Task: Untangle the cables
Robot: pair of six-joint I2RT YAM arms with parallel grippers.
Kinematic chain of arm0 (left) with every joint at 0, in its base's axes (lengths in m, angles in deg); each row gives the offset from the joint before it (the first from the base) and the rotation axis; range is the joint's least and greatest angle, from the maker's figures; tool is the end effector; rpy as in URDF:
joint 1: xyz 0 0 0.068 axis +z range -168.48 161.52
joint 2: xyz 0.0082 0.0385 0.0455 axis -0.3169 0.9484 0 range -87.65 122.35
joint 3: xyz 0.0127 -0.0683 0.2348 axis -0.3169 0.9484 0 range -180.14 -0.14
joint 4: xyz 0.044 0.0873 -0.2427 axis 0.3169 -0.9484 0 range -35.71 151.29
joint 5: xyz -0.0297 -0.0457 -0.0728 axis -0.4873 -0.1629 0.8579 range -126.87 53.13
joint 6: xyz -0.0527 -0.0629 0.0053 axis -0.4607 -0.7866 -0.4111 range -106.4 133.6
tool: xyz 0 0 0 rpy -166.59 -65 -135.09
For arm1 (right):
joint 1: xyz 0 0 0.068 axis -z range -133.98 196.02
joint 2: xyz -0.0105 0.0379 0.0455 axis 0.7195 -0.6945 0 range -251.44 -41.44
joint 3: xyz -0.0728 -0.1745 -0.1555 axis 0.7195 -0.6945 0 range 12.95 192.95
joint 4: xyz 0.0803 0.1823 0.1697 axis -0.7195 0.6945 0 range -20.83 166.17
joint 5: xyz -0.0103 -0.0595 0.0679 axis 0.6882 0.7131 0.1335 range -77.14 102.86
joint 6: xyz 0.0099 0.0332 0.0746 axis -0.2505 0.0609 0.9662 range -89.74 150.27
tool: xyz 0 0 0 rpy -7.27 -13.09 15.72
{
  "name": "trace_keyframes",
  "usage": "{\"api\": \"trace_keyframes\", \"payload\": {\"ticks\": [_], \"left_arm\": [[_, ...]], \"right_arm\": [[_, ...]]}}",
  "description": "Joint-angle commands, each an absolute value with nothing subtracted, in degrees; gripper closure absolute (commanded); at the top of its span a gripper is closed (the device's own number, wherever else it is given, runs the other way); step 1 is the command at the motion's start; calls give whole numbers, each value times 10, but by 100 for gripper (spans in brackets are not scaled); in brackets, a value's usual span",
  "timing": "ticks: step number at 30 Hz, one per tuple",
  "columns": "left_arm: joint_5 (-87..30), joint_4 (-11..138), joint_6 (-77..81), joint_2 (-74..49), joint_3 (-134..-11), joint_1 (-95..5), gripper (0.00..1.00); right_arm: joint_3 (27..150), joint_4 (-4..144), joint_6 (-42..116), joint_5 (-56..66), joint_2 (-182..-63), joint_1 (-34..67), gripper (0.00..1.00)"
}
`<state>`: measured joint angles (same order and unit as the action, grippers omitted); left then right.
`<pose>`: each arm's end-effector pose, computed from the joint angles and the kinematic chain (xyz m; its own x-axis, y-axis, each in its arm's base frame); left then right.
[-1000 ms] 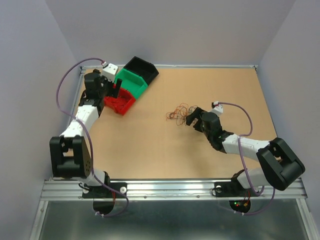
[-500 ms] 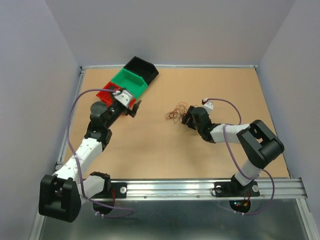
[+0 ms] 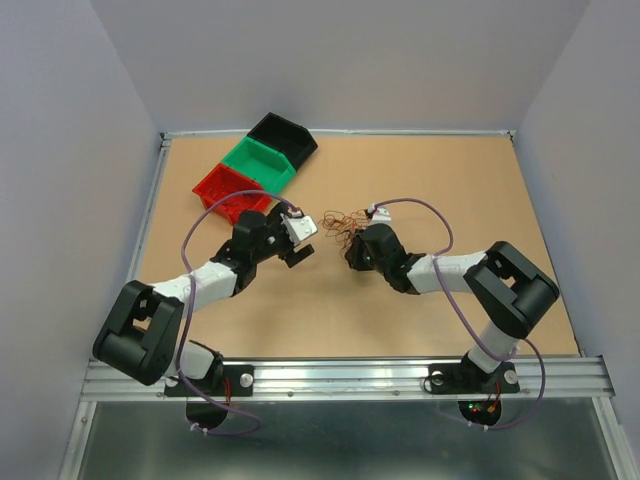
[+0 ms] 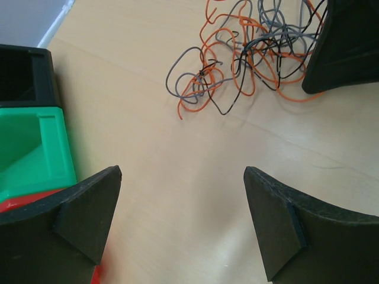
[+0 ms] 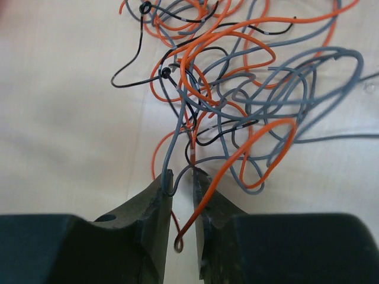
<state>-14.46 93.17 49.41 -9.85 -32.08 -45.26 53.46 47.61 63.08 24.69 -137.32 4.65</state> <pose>0.2736 -0.1686 0.1752 0.2621 0.4736 -0.8408 0.7319 0.4703 0.4931 0.2743 0.2219 0.0994 -0.6321 0.1502 -0.7602 -0.2098 0.9112 0.3545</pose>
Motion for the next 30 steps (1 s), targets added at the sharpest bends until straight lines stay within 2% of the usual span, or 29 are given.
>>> {"api": "trace_keyframes", "payload": {"ticks": [1,6,10,12,16,24,30], "left_arm": [[-103,936,517,-123,-342,-453,5],[-98,893,515,-100,-369,-453,7],[-95,877,454,-78,-414,-453,6],[-82,818,444,-37,-448,-452,5],[-37,725,430,36,-544,-452,15],[-22,717,527,3,-518,-454,15],[-97,748,589,-1,-477,-491,17]], "right_arm": [[570,439,608,225,-1385,40,74],[569,427,602,217,-1390,24,74],[572,418,600,214,-1399,8,75],[573,416,600,209,-1401,2,75],[577,415,601,208,-1404,-2,76],[571,412,604,210,-1399,-4,75],[560,398,612,193,-1383,-5,75]]}}
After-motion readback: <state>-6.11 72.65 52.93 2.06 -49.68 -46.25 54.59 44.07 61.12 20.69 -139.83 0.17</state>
